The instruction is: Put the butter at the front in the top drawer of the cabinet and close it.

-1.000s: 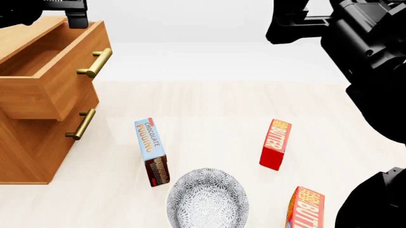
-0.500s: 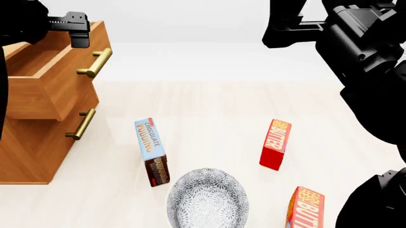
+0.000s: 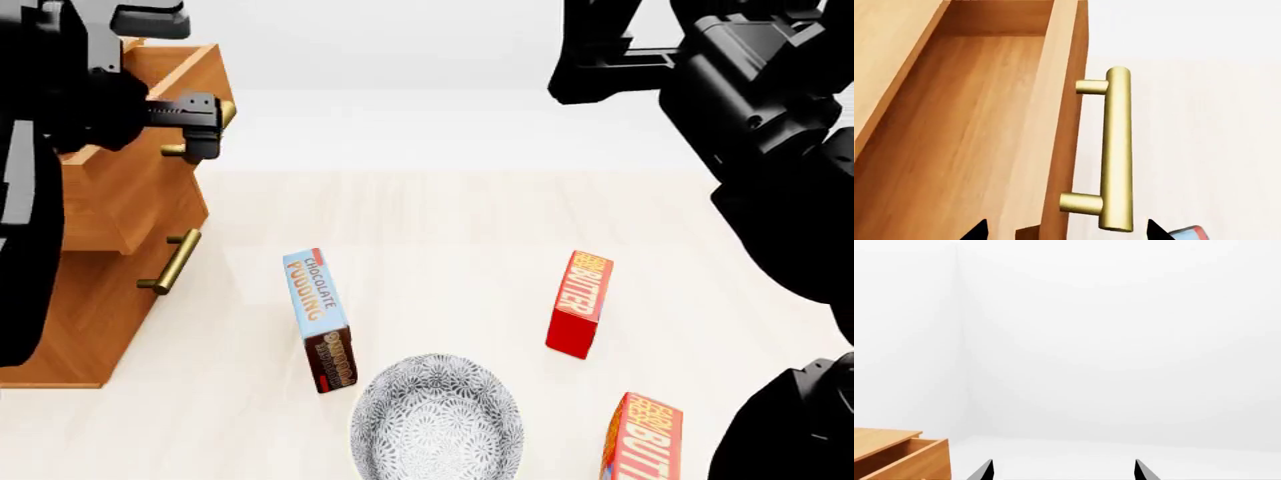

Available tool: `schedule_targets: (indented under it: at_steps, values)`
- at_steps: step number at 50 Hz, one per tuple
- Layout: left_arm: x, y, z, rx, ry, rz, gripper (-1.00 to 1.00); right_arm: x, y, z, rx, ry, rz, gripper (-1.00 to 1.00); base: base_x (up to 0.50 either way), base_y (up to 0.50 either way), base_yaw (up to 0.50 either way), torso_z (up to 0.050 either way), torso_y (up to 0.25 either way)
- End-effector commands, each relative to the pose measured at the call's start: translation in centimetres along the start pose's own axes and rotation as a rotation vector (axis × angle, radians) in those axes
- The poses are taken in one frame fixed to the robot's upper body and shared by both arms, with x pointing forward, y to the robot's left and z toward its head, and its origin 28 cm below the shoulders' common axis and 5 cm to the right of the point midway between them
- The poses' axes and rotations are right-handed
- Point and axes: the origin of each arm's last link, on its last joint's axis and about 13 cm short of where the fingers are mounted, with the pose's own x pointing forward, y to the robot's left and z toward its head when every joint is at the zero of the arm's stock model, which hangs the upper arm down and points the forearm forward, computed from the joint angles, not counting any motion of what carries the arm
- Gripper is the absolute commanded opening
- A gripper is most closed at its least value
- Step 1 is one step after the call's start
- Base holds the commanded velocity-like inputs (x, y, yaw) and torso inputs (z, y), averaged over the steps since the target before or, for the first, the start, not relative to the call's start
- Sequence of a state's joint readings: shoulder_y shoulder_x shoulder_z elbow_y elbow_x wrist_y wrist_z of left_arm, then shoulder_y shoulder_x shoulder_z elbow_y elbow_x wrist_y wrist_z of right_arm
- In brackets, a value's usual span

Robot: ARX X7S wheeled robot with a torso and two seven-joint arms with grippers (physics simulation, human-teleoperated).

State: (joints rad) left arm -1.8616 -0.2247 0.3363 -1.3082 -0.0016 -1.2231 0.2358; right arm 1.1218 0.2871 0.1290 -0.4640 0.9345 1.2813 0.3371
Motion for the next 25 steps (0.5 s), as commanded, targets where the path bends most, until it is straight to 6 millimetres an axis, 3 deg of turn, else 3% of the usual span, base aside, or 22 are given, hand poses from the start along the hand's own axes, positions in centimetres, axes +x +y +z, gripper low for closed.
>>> schedule_targets:
  at_steps: [1,12,25]
  values:
    - [1.3,-0.7,-1.1,0.03,0.06,-0.114,1.0,0.1,0.0,-0.2,0.001,0.005,-0.001,1.0,0.0,0.0,0.0,0.0,0.0]
    - [0.6,-2.6,-0.4,0.042,0.053,-0.264,1.0,0.1,-0.1,-0.4,0.005,0.008,-0.002,1.0,0.0,0.0,0.0,0.0,0.0]
    - [-1.6,-5.3,1.4,0.047,-0.004,-0.458,1.0,0.0,-0.2,-0.5,0.012,0.003,-0.002,1.0,0.0,0.0,0.0,0.0,0.0]
